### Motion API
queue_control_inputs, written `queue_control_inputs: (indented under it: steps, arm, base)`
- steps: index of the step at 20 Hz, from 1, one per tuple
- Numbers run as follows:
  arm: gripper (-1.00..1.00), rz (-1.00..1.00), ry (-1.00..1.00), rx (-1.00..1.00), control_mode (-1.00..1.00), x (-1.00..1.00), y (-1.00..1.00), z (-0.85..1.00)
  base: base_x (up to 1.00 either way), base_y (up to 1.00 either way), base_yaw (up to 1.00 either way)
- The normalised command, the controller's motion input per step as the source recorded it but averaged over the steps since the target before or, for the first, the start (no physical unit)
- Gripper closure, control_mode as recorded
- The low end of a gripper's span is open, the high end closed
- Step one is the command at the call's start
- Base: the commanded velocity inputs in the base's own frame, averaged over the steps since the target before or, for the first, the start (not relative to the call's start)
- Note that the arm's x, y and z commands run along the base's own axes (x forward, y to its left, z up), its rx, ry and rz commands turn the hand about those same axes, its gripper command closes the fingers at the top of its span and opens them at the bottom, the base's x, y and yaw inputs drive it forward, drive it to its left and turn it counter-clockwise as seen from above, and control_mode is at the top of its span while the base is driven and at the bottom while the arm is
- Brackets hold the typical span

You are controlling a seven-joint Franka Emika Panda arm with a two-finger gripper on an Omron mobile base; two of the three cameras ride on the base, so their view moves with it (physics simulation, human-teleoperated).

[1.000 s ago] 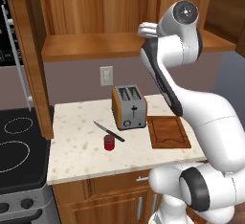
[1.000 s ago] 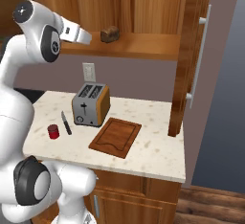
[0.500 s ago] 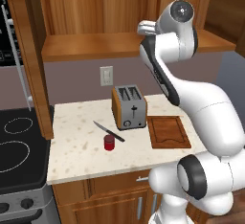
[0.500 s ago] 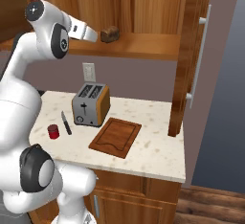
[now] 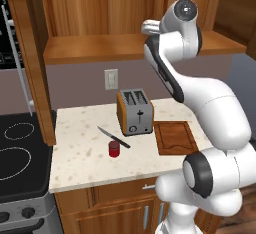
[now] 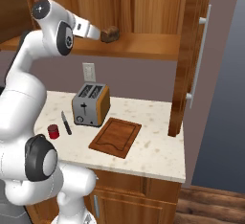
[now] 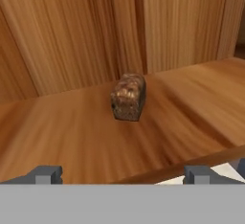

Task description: Pick the bread, place it on the cutting board, pick the jam, place it on the counter, and close the cabinet.

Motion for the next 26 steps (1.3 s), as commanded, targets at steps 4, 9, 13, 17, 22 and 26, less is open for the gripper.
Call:
queue_control_inputs:
  steps: [4, 9, 13, 17, 22, 26]
  arm:
    - [-1.00, 0.00, 0.00, 0.00, -1.00, 0.25, 0.00, 0.00]
    - [-1.00, 0.00, 0.00, 0.00, -1.00, 0.22, 0.00, 0.00]
    - [-1.00, 0.00, 0.00, 0.00, -1.00, 0.21, 0.00, 0.00]
    - [-1.00, 0.00, 0.00, 0.00, -1.00, 0.20, 0.00, -0.03]
    - [-1.00, 0.00, 0.00, 0.00, -1.00, 0.22, 0.00, -0.07]
    - [-1.00, 0.00, 0.00, 0.00, -1.00, 0.14, -0.05, -0.08]
  base:
    - [0.00, 0.00, 0.00]
    - [0.00, 0.00, 0.00]
    - [0.00, 0.00, 0.00]
    - [0.00, 0.00, 0.00]
    - [0.00, 0.00, 0.00]
    - [0.00, 0.00, 0.00]
